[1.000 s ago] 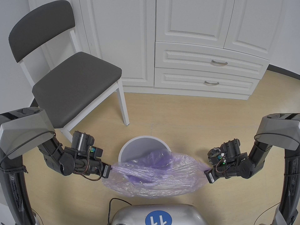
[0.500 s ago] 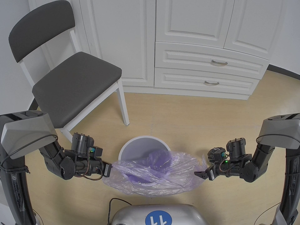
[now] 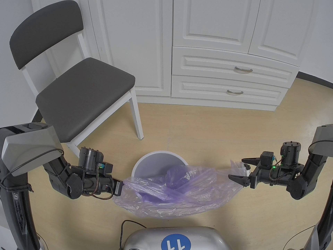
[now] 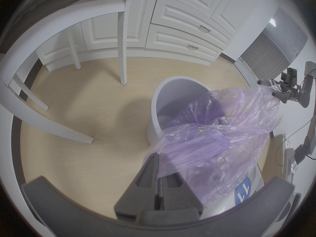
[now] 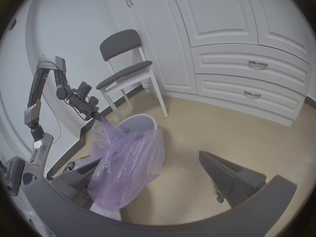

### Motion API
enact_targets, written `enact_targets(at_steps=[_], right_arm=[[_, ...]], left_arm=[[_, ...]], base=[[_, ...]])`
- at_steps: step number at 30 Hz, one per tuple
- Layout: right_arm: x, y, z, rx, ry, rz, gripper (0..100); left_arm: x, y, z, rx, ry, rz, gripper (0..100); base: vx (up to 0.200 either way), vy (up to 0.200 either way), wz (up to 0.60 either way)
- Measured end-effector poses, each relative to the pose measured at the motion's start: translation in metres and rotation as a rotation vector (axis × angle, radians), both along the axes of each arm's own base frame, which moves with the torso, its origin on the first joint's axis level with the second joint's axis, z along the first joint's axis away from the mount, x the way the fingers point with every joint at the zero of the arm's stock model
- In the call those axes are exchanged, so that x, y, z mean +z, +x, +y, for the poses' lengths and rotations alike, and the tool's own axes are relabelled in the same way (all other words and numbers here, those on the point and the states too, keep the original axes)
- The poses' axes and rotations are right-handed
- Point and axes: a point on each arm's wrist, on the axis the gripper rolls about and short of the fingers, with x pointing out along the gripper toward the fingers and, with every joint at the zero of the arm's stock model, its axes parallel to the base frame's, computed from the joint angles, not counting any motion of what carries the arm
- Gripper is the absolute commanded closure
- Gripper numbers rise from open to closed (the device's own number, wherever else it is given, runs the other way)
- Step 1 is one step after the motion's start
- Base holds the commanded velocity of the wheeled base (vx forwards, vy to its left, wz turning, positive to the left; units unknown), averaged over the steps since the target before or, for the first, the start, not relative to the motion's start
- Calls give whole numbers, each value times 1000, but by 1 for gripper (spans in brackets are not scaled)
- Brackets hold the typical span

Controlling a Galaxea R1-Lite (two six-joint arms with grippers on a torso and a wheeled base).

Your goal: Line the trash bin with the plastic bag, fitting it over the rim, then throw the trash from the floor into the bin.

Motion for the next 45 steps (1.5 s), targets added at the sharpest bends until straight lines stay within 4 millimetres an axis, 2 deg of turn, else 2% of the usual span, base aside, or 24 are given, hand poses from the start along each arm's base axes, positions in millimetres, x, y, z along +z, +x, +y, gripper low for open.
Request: enact_targets(at_steps=[18,36,41,45], right_arm=[[11,-1,-24,-38,18,-39,0],[29,0,-50,-75,39,-104,0],[30,1,-46,-66,42,-107,0],[30,2,-33,-67,28,-104,0]], left_arm=[[-13,14,14,53,9,20,100],[-22,20,23,81,12,35,100],[-22,20,24,83,12,35,100],[-18,18,23,79,11,30,100]], base=[[0,0,0],[0,0,0],[0,0,0],[0,0,0]])
